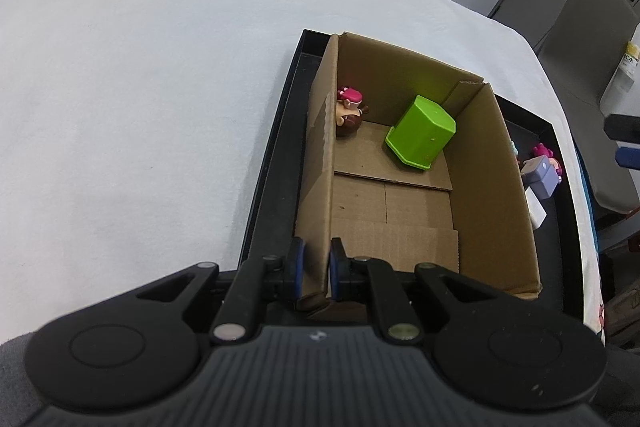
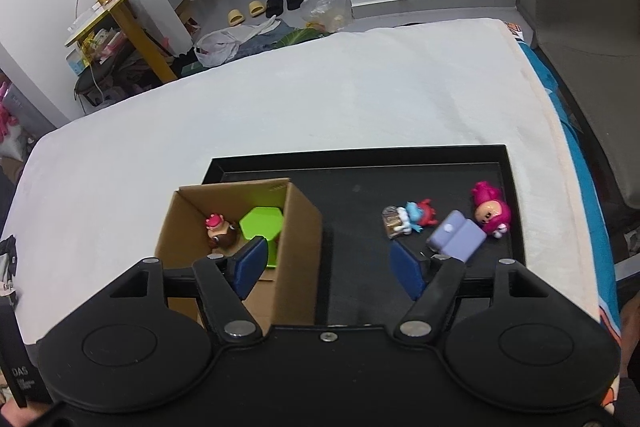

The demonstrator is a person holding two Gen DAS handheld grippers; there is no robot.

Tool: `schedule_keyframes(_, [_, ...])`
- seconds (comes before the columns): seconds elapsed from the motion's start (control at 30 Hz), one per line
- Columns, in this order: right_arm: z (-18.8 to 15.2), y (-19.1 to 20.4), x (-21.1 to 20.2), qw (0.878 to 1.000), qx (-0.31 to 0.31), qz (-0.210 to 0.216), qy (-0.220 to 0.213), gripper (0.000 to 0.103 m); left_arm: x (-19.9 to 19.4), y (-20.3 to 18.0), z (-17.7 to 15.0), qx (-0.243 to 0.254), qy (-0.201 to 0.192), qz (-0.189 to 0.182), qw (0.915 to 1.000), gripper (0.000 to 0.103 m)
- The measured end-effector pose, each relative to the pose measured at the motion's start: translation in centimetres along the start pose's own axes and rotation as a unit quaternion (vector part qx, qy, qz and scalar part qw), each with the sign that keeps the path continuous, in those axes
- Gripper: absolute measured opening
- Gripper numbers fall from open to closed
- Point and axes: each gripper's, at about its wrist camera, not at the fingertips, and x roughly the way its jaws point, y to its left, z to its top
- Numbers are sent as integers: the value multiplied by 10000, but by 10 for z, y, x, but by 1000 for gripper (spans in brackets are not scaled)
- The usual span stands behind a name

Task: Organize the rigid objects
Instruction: 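Move the right tool to the white USB charger and grasp it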

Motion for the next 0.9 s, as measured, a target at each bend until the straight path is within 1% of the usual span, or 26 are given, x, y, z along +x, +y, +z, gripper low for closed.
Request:
schedule_keyframes(0.37, [-7, -41, 9, 9997, 155, -77, 153, 72, 2, -8, -1, 87, -7, 157, 9998, 10])
schedule_keyframes(0.6, [-20, -62, 33, 9994, 68, -76, 318, 72, 3, -10, 2, 128, 31, 276, 9995, 10])
schedule_keyframes(0.83, [-22, -68, 58, 9980, -191, -81, 600, 72, 6, -11, 3, 126, 39, 378, 9992, 10])
schedule_keyframes(0.9, [-23, -70, 63, 9976, -224, -19, 661, 72, 6, -12, 4, 138, 46, 388, 9991, 10])
